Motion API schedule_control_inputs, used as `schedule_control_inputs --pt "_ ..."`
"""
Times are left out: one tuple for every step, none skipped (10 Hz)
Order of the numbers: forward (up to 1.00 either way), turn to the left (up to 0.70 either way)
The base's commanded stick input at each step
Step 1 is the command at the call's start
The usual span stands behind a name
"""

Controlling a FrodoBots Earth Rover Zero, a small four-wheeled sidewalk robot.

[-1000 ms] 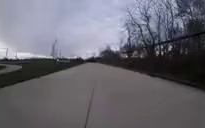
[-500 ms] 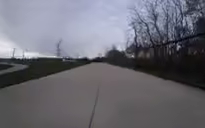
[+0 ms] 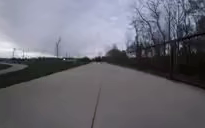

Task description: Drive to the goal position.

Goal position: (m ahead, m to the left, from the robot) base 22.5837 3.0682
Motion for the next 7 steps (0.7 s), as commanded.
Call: schedule_control_inputs --pt "1.0 0.0" --pt "1.0 0.0" --pt "1.0 0.0" --pt "1.0 0.0" --pt "1.0 0.0" --pt "1.0 0.0" --pt "1.0 0.0"
